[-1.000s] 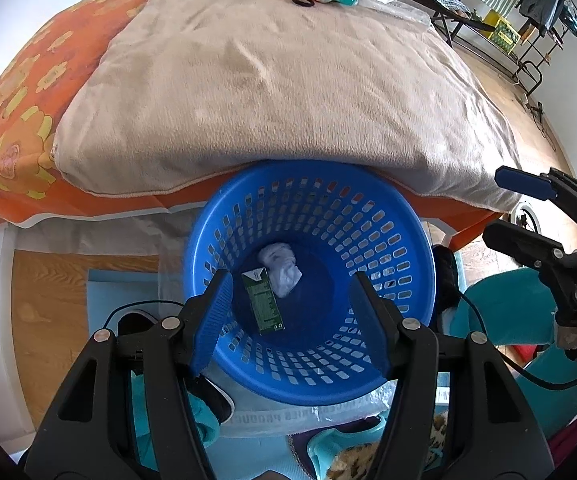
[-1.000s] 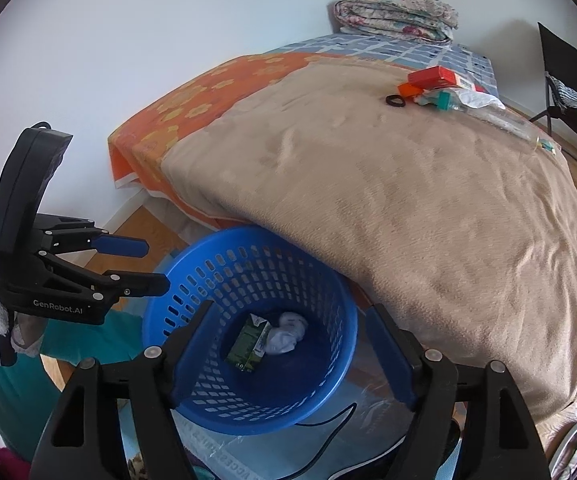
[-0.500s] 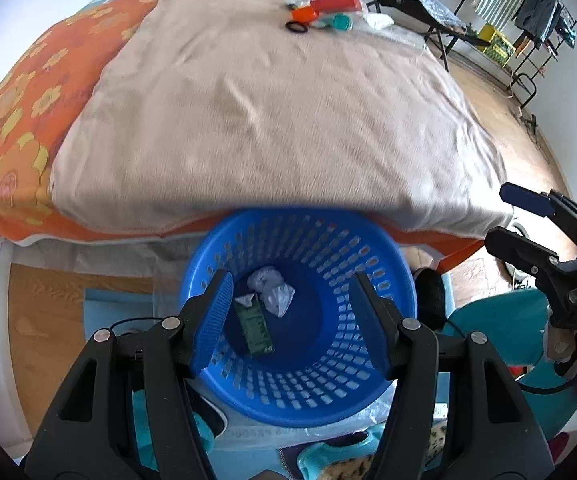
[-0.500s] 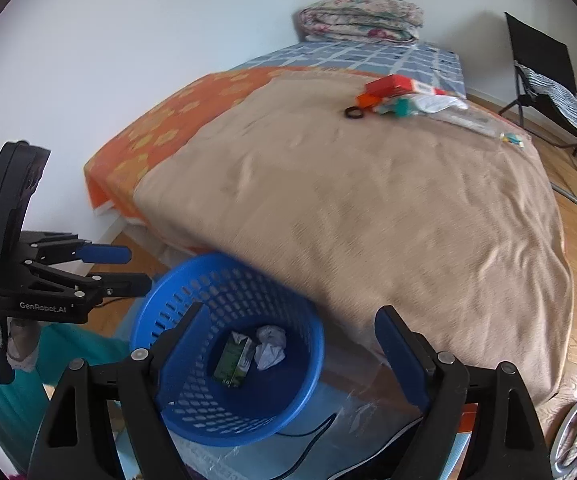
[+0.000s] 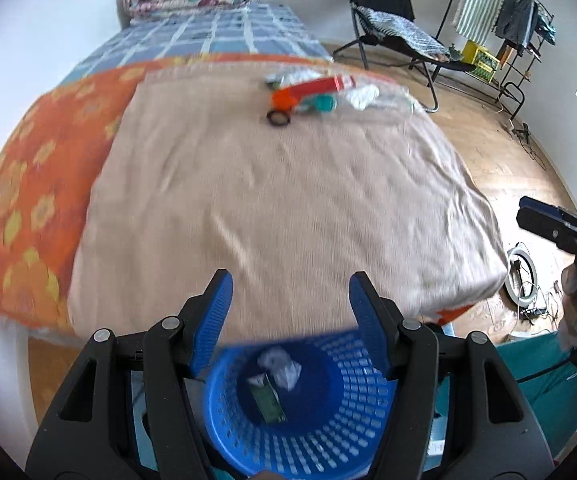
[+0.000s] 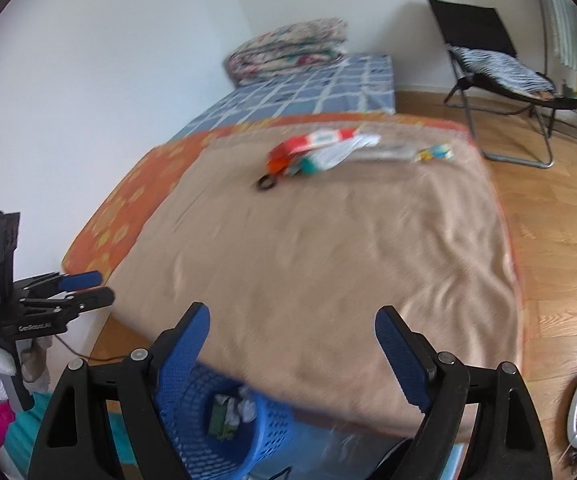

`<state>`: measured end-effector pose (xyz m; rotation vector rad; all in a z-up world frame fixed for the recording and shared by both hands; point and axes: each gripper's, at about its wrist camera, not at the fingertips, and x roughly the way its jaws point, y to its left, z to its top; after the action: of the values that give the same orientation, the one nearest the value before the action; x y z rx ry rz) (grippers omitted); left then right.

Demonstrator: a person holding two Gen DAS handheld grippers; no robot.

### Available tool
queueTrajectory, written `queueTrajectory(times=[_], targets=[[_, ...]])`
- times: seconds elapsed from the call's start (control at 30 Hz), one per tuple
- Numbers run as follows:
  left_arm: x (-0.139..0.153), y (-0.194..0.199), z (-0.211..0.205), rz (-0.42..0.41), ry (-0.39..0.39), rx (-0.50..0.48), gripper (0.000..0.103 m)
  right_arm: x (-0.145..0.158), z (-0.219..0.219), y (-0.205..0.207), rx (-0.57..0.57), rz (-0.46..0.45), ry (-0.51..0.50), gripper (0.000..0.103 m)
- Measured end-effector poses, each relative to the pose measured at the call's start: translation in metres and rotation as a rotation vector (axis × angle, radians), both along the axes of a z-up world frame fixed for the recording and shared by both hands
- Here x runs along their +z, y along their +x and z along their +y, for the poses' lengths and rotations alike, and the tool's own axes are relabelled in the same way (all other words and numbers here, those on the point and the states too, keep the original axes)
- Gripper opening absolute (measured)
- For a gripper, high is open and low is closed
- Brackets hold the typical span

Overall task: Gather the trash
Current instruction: 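Move both tools back over the blanket toward the remaining trash, then grasp the black hair tie with the left tool while the right tool grasps the water bottle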

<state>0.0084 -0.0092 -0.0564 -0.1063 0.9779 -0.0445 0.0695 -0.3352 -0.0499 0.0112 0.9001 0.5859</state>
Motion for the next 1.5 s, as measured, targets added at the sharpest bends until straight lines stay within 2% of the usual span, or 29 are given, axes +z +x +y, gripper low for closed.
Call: queueTrajectory(times=[0.17,0.33,0.5,0.77,0.87,0.93,1.2,1.4,1.5], targets=[[0.007,0.034,0.0,-0.02,0.001,-0.013,0.063,0.011,-0.017,0.034,-0.045,-0.011,0.016,0.087],[0.002,0.067,0.002,-0.014,-0.014,-0.015,0.063,0.015,-0.03,0.069,-0.076,-0.012,0.034,0.087],[-0.009,0.096,0.002,-0.01,-0.012,-0.019,0.063,0.016,-0.037,0.103,-0.108,-0.051,0.003,0.087],[-0.031,0.149,0.008,0.0,-0.008,-0.012,0.063,0.005,-0.045,0.168,-0.143,-0.016,0.056,0.086],[-0.039,0.17,0.017,0.003,-0.071,-0.003,0.063,-0.002,-0.041,0.188,-0.153,-0.019,0.046,0.086],[-0.044,0.179,0.021,0.009,-0.106,0.01,0.063,-0.007,-0.037,0.196,-0.15,-0.009,0.047,0.086],[-0.062,0.21,0.031,0.03,-0.117,0.054,0.063,-0.022,-0.026,0.228,-0.141,-0.025,0.019,0.086],[-0.069,0.228,0.035,0.016,-0.094,0.098,0.063,-0.027,-0.012,0.258,-0.077,-0.041,0.009,0.086],[-0.073,0.239,0.034,0.029,-0.068,0.086,0.063,-0.03,-0.003,0.276,-0.041,-0.038,0.012,0.086]])
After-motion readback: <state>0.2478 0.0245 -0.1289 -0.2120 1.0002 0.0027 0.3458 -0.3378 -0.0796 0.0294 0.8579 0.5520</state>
